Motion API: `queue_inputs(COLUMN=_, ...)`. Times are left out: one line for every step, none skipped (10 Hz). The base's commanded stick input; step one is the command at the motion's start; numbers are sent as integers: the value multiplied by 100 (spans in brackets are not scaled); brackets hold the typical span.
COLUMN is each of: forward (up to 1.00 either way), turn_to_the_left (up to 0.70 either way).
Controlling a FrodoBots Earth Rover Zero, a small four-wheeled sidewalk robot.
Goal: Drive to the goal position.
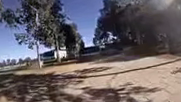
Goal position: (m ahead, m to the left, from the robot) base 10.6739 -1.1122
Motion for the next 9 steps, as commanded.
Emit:
queue_inputs(forward=100, turn_to_the_left=0)
queue_inputs(forward=100, turn_to_the_left=0)
queue_inputs(forward=100, turn_to_the_left=0)
queue_inputs(forward=100, turn_to_the_left=0)
queue_inputs(forward=100, turn_to_the_left=0)
queue_inputs(forward=100, turn_to_the_left=-29)
queue_inputs(forward=100, turn_to_the_left=-17)
queue_inputs(forward=100, turn_to_the_left=-4)
queue_inputs(forward=100, turn_to_the_left=0)
